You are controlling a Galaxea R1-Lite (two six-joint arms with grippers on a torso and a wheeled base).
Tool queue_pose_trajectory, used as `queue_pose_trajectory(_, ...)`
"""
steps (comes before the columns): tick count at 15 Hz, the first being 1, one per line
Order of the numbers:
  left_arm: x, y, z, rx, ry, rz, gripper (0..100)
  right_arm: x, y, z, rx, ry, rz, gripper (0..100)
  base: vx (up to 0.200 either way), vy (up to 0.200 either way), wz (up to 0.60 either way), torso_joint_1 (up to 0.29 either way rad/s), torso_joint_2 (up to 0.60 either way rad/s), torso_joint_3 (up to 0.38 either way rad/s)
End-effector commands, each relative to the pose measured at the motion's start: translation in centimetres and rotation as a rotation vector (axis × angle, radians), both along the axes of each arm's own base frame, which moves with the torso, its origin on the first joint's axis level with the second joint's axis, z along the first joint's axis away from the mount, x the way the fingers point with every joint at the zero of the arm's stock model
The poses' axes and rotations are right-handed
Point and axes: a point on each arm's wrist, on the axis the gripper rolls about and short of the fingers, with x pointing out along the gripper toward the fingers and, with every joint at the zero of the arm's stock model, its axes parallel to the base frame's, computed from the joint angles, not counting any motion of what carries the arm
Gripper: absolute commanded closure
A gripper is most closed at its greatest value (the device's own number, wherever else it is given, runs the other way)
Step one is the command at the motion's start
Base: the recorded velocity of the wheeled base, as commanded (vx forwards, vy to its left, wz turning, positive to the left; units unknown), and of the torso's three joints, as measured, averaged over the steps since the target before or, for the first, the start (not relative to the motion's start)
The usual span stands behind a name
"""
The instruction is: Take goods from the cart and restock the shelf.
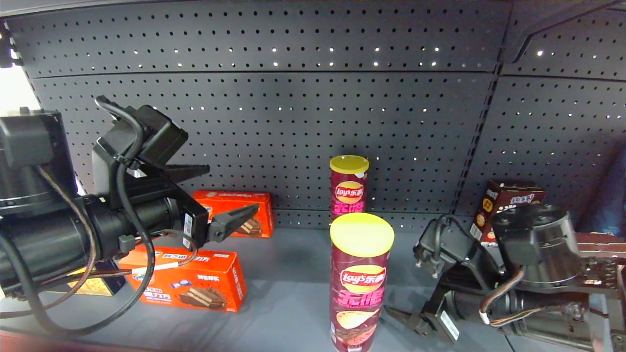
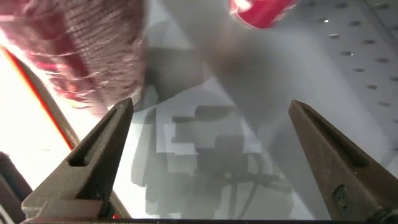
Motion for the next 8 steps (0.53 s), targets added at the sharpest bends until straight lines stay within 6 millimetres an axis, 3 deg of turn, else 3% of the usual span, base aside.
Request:
queue_pose_trajectory(1,-0.8,0.3,0.0,-0.004,-0.008,0.000,0,-0.3,-2.9,3.2,0.086,-0.104,-0.087,0,0.000,0.000,0.00,0.000,0.00,0.000)
queue_pose_trajectory(4,-2.1,1.3,-0.1,-0.006,-0.015,0.017,0,-0.8,-5.9,6.2,0.161,-0.218,-0.191,0,0.000,0.000,0.00,0.000,0.00,0.000)
queue_pose_trajectory(8,-5.8,4.2,-0.9,-0.017,-0.044,0.095,0,-3.3,-10.8,9.3,0.233,-0.385,-0.370,0,0.000,0.000,0.00,0.000,0.00,0.000)
